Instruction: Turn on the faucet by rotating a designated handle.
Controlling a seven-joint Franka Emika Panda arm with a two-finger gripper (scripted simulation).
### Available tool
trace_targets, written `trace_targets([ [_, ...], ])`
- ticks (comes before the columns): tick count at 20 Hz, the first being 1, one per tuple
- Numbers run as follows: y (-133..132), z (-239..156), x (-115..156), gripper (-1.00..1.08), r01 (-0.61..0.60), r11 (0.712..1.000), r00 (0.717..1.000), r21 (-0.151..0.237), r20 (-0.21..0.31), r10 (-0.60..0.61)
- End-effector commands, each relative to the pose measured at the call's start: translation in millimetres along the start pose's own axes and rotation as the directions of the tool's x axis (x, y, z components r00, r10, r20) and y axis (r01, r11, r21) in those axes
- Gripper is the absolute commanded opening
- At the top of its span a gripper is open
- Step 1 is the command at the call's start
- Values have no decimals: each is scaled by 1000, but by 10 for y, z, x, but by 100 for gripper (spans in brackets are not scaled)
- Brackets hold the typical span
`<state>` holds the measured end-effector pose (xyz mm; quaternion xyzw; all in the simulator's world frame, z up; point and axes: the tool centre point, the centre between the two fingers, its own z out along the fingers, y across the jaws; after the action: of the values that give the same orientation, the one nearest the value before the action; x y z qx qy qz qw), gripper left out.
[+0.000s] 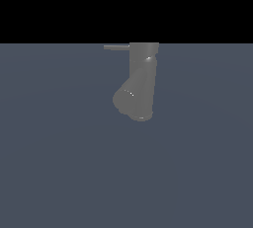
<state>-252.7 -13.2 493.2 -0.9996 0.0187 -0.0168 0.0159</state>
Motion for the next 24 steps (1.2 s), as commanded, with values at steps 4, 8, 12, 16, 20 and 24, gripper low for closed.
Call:
trace_targets([
  [4, -9, 1, 7, -100, 3, 1000, 1000, 6, 5, -3],
  [8, -41, 7, 30, -100, 12, 1000, 1000, 26, 22, -13],
  [12, -49, 8, 34, -100, 15, 999, 1000, 31, 26, -16],
  [16, -49, 7, 52, -100, 7, 999, 1000, 32, 26, -8],
  [20, -54, 6, 112, -100, -19, 999, 999, 35, 27, 19],
  [24, -63, 6, 213, -100, -63, 997, 998, 40, 30, 62],
])
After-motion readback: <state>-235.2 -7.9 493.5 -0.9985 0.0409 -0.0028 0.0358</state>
